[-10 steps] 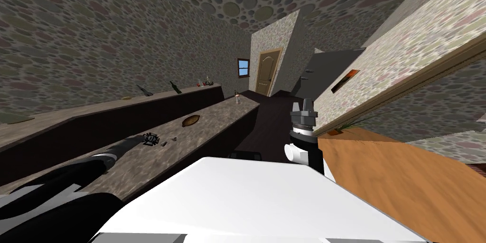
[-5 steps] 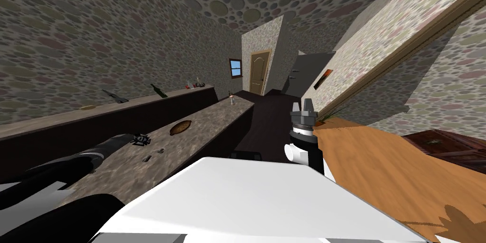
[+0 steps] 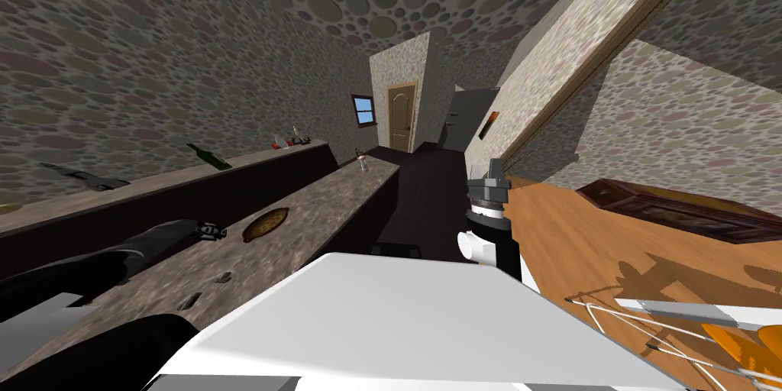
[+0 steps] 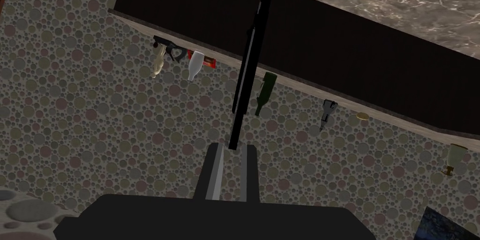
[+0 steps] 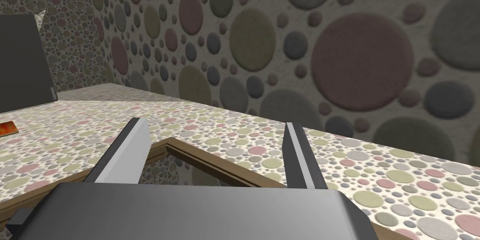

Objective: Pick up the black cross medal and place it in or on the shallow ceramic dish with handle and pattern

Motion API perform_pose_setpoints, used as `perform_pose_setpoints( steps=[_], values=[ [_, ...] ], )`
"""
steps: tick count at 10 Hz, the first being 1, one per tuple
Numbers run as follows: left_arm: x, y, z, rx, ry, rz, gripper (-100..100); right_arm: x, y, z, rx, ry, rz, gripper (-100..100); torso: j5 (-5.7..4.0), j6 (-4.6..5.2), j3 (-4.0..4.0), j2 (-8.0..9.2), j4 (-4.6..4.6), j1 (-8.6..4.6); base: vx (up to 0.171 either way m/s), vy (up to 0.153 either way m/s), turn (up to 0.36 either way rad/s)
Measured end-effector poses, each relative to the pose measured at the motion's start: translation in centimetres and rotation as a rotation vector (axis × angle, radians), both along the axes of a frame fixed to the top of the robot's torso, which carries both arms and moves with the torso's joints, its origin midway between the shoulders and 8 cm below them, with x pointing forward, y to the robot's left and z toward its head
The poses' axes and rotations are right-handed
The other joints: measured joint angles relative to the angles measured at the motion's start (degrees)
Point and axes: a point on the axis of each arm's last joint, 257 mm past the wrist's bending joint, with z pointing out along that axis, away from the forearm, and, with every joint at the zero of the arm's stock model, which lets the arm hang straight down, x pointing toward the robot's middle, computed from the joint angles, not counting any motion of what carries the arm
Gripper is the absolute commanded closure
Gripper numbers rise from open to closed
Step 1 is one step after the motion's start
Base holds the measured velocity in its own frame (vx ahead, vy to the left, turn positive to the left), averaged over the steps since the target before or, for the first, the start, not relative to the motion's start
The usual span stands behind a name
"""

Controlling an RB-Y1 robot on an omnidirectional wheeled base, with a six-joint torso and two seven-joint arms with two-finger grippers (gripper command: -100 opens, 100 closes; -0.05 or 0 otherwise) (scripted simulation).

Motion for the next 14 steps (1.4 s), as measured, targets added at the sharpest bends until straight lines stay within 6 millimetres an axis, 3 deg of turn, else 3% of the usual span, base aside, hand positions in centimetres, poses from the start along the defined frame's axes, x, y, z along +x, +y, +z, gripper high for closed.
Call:
perform_pose_setpoints(
  steps=[6,7,11,12,13,14],
  values=[
    [-4.4,2.6,-1.5,-0.036,0.088,0.140,100,0.0,0.0,0.0,0.000,0.000,0.000,0,0.00,-0.01,-0.01,0.00,-0.02,-0.01,0.014,0.050,-0.249],
    [-4.3,2.6,-1.4,-0.036,0.090,0.141,-100,0.0,0.0,0.0,0.000,0.000,0.000,0,-0.03,-0.17,0.02,0.04,0.00,-0.14,0.003,0.008,0.006],
    [-4.3,2.6,-1.4,-0.036,0.089,0.140,-100,0.0,0.0,0.0,0.000,0.000,0.000,0,-0.08,-0.19,0.08,0.15,0.02,-0.32,0.000,0.000,0.000],
    [-4.3,2.6,-1.4,-0.036,0.089,0.140,0,0.0,0.0,0.0,0.000,0.000,0.000,0,-0.08,-0.19,0.09,0.15,0.02,-0.32,0.000,0.000,0.000],
    [-4.3,2.6,-1.4,-0.036,0.089,0.140,-100,0.0,0.0,0.0,0.000,0.000,0.000,0,-0.08,-0.19,0.09,0.15,0.02,-0.32,-0.002,0.008,0.054],
    [-3.7,2.2,-0.6,-0.033,0.087,0.132,-100,0.0,0.0,0.0,0.000,0.000,0.000,0,-0.09,-0.19,0.09,0.15,0.02,-0.33,0.007,-0.010,0.027]
  ],
)
